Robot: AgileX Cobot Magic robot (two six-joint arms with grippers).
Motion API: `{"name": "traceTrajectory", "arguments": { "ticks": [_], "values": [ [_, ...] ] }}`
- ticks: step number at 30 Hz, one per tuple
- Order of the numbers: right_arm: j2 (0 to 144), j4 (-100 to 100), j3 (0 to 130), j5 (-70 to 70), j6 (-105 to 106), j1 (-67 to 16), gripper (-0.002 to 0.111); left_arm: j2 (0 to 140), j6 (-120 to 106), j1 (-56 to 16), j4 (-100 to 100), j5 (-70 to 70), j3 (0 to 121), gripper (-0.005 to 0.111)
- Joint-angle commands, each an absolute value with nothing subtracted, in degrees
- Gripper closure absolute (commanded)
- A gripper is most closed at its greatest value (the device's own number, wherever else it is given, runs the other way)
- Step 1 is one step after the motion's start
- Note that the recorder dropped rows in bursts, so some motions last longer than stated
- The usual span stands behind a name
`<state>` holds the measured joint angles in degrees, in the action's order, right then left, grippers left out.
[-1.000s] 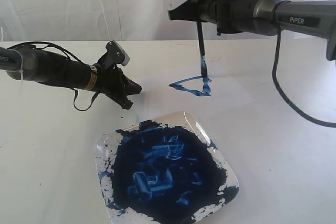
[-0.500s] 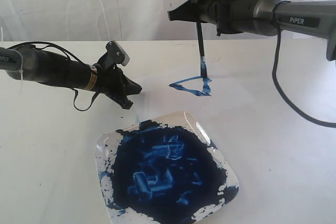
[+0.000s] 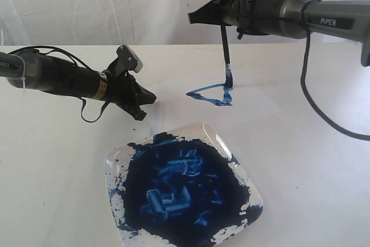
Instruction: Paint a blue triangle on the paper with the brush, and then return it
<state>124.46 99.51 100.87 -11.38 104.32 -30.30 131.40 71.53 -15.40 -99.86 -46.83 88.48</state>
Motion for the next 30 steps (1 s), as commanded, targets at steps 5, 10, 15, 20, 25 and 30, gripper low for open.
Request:
{"name": "traceTrajectory", "arguments": {
  "ticks": [5,10,15,20,25,30],
  "values": [
    [123.45,99.95,100.01,-12.37,104.52,-30.63,0.108,131.38,71.73,-15.33,-99.95,-47.03,88.77,0.107],
    [122.47,99.95,97.40,-11.72,104.52,-30.90,0.108,131.38,71.73,-15.33,-99.95,-47.15,88.77,0.107],
    [121.17,99.95,95.83,-9.62,104.52,-30.90,0.108,131.38,71.73,-15.33,-99.95,-47.15,88.77,0.107],
    [120.14,99.95,94.32,-8.44,102.91,-30.90,0.108,131.38,71.73,-15.33,-99.95,-47.15,88.77,0.107],
    [118.76,99.95,91.33,-8.20,102.65,-30.90,0.108,131.38,71.73,-15.33,-99.95,-47.15,88.77,0.107],
    [117.30,99.95,89.04,-6.59,101.56,-30.90,0.108,131.38,71.73,-15.33,-99.95,-47.15,88.77,0.107]
  ]
}}
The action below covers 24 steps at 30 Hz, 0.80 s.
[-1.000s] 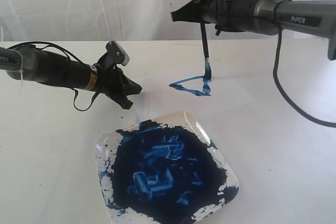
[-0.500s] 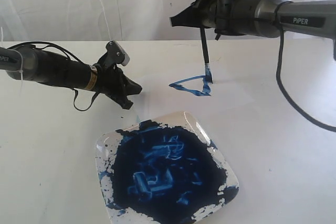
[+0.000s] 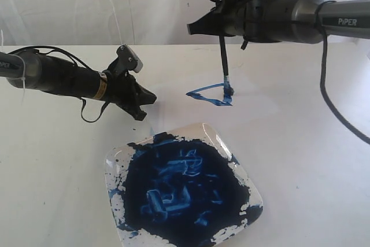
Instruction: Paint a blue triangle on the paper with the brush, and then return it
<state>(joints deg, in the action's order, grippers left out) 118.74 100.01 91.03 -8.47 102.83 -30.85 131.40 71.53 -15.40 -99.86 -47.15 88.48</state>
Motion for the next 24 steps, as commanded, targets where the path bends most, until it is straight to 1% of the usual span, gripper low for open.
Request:
{"name": "traceTrajectory", "arguments": {
  "ticks": [1,24],
  "values": [
    [117.05,99.95,88.64,-6.13,101.27,-30.90,0.108,131.38,71.73,-15.33,-99.95,-47.15,88.77,0.107],
    [112.56,99.95,82.51,-2.66,97.15,-30.90,0.108,131.38,71.73,-15.33,-99.95,-47.15,88.77,0.107]
  ]
}}
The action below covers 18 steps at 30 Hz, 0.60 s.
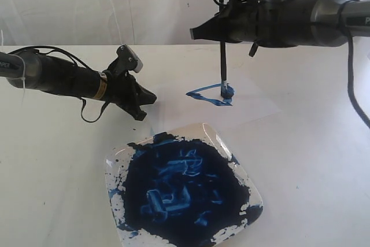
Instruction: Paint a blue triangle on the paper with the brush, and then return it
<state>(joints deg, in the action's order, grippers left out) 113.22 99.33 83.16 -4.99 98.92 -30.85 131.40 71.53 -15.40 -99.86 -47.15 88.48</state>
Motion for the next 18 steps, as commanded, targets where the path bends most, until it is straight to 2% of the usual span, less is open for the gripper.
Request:
{"name": "traceTrajectory", "arguments": {
  "ticks": [1,18],
  "values": [
    [112.31,99.95,82.51,-2.19,97.15,-30.90,0.108,131.38,71.73,-15.33,-99.95,-47.15,88.77,0.107],
    [109.13,99.95,79.21,-7.95,97.49,-31.92,0.108,131.38,71.73,-15.33,-99.95,-47.15,88.77,0.107]
  ]
}}
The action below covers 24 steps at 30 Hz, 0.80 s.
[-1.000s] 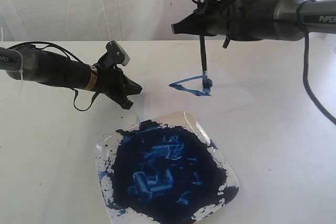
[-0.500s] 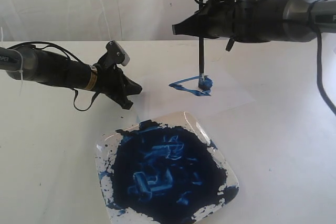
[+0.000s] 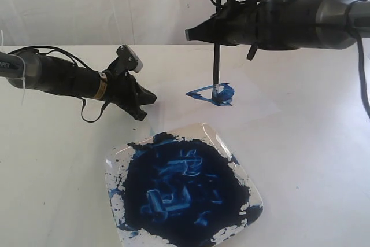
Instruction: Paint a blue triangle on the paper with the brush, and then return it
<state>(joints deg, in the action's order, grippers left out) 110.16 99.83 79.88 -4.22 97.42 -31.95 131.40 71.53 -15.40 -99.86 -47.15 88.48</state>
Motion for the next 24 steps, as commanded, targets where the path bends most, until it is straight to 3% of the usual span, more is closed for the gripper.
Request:
{"name": "traceTrajectory", "arguments": {
  "ticks": [1,24],
  "values": [
    [108.90,99.95,79.21,-8.46,97.57,-31.92,0.108,131.38,71.73,-15.33,-99.95,-47.15,88.77,0.107],
    [107.50,99.95,77.32,-11.72,97.26,-31.92,0.108,131.38,71.73,-15.33,-99.95,-47.15,88.77,0.107]
  ]
}}
